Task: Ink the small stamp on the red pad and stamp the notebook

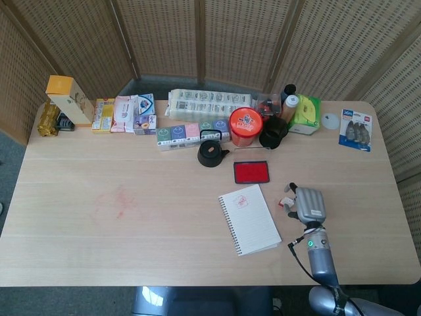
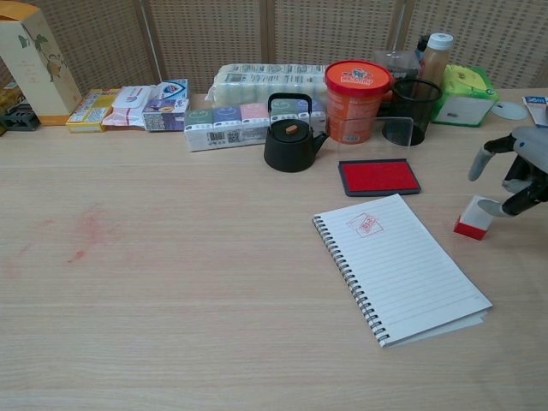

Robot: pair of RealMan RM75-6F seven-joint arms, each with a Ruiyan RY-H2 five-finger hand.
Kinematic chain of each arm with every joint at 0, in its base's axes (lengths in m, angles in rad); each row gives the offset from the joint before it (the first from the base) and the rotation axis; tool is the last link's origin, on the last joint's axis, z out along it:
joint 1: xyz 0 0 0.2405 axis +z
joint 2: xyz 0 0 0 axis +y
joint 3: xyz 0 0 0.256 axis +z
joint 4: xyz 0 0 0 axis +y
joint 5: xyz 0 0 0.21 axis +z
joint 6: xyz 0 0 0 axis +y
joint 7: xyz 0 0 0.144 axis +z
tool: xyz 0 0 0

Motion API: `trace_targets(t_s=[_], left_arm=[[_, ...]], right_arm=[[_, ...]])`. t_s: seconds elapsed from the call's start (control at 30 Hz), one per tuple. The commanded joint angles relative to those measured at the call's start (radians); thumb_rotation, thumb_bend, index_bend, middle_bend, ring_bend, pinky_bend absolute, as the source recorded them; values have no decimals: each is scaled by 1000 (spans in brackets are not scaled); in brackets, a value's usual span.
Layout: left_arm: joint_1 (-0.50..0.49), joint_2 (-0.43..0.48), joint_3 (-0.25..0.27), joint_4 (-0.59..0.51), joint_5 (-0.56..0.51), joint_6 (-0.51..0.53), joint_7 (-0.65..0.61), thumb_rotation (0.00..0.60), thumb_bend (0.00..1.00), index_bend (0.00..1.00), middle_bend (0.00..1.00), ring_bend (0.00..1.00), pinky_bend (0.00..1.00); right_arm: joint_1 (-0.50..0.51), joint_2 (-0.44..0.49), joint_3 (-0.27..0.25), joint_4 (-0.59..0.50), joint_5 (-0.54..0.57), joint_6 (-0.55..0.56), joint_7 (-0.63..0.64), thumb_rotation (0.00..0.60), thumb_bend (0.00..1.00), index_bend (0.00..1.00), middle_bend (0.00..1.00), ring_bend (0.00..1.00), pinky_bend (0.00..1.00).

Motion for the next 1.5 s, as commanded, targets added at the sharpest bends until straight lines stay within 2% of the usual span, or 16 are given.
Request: trace_targets(t_s=[0.03, 0.5, 0.87, 1.5], left_arm=[[0, 0, 0, 0, 1, 0, -2, 600, 53, 0, 0, 0, 74], [2, -1, 1, 1, 4, 4, -1, 600, 53, 0, 0, 0, 74], [3, -1, 2, 0, 4, 4, -1, 600, 52, 0, 0, 0, 74], [3, 0, 2, 1, 6, 5, -5, 600, 53, 0, 0, 0, 74]], right_arm=[[6, -6, -1, 1, 13, 4, -14, 600, 373, 403, 1000, 1000, 1000], [35, -42, -1, 58, 97, -16, -49, 600, 379, 414, 1000, 1000, 1000], [52, -53, -2, 78, 140, -32, -56, 600, 389, 460, 1000, 1000, 1000], [80, -85, 0, 67, 213, 35, -162, 600, 406, 474, 1000, 1000, 1000]])
